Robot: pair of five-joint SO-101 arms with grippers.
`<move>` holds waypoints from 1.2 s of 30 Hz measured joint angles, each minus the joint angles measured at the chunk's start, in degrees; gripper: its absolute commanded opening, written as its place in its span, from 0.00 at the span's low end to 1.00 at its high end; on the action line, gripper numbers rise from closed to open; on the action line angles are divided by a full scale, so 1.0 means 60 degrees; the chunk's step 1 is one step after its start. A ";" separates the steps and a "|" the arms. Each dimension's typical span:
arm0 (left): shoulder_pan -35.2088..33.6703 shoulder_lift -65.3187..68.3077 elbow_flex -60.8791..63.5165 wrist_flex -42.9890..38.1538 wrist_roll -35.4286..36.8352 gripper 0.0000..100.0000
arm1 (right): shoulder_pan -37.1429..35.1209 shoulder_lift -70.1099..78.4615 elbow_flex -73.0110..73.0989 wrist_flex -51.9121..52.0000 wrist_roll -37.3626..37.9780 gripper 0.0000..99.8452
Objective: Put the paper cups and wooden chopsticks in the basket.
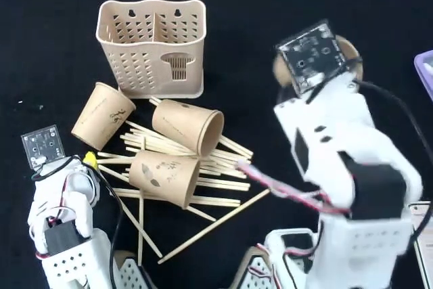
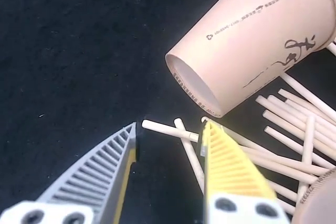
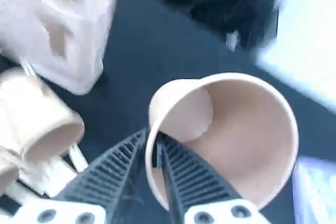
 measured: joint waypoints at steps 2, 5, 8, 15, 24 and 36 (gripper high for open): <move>0.0000 0.0000 0.0000 0.0000 0.0000 0.20 | -0.0703 0.0337 -0.0454 -0.0381 -0.0220 0.01; 0.0000 0.0000 0.0000 0.0000 0.0000 0.20 | -0.1773 0.1319 -0.0879 -0.1231 -0.0322 0.01; 0.0000 0.0000 0.0000 0.0000 0.0000 0.20 | -0.2637 0.2315 -0.1158 -0.2344 -0.0337 0.01; 0.0000 0.0000 0.0000 0.0000 0.0000 0.20 | -0.3341 0.4469 -0.1978 -0.4469 -0.0381 0.01; 0.0000 0.0000 0.0000 0.0000 0.0000 0.20 | -0.3707 0.6652 -0.2637 -0.5158 -0.0381 0.01; 0.0000 0.0000 0.0000 0.0000 0.0000 0.20 | -0.4044 0.7883 -0.2857 -0.4952 -0.0381 0.01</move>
